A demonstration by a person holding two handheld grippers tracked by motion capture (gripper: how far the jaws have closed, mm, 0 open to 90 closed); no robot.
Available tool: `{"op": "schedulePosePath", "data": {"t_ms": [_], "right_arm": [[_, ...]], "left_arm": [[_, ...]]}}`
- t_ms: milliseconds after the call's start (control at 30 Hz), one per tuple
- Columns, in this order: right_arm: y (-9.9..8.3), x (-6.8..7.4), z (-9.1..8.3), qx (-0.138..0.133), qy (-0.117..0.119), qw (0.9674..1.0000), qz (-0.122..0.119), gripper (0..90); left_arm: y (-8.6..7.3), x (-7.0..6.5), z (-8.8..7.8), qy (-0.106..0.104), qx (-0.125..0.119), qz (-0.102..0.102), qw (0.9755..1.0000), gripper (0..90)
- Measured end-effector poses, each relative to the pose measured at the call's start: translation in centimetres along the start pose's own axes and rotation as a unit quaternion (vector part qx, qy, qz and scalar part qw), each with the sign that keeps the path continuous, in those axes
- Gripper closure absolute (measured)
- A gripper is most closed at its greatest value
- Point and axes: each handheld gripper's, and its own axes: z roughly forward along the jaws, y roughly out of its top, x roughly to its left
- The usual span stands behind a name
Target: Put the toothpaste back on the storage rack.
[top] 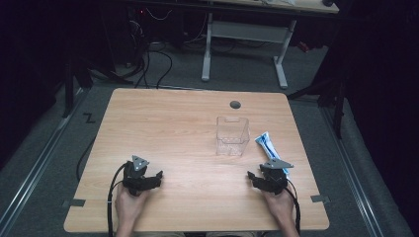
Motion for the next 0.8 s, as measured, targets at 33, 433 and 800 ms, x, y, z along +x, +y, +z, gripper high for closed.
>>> {"op": "schedulePosePath", "data": {"t_ms": [33,433,800], "right_arm": [[0.0,0.0,0.0,0.0,0.0,1.0,0.0,39.1],[0.01,-0.02,0.01,0.001,0.002,1.0,-0.001,38.8],[-0.06,0.16,-0.08,-0.001,0.0,1.0,0.002,40.9]], "left_arm": [[0.0,0.0,0.0,0.0,0.0,0.0,1.0,18.6],[0.0,0.01,-0.01,-0.001,0.0,0.0,1.0,18.6],[0.0,0.01,-0.02,0.0,0.001,0.0,1.0,18.6]]}}
